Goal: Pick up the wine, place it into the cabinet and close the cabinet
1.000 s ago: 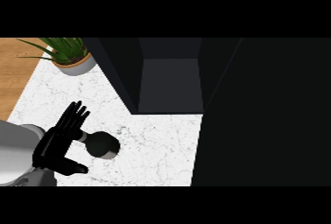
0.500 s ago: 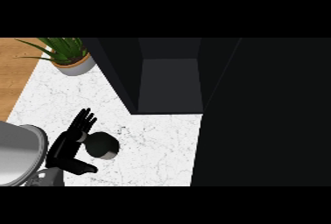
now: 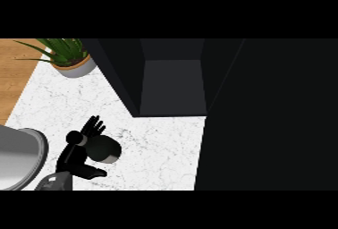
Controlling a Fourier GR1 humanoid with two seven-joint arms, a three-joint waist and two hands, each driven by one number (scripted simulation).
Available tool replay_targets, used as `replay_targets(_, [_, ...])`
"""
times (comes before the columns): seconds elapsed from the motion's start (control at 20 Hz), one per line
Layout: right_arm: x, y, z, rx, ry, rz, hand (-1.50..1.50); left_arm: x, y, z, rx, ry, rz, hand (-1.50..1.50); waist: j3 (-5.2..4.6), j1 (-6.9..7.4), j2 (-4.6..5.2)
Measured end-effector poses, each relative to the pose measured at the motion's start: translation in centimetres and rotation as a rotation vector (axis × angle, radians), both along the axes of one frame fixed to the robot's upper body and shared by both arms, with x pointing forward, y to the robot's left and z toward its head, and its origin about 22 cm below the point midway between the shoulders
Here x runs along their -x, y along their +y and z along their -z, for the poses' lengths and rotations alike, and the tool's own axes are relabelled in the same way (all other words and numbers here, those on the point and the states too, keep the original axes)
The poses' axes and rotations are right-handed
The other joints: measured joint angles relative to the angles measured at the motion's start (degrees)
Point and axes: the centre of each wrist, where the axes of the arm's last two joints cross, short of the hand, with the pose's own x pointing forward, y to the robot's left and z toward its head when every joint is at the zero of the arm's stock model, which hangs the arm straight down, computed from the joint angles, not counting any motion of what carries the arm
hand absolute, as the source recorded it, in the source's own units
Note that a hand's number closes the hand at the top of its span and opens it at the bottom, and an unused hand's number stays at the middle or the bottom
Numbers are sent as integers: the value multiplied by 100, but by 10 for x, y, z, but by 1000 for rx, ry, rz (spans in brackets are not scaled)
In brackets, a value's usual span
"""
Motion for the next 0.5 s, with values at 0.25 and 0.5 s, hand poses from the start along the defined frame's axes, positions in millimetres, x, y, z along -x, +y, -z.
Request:
replay_targets(0.25, [0, 2, -2, 2, 1, -4, -150, 2, -3, 5, 17, 7, 13, -150, -1, 2, -2])
replay_targets(0.5, [0, 2, -5, 8, 8, -3, -150, -2, -18, 8, 32, -13, 22, -150, 1, -6, -4])
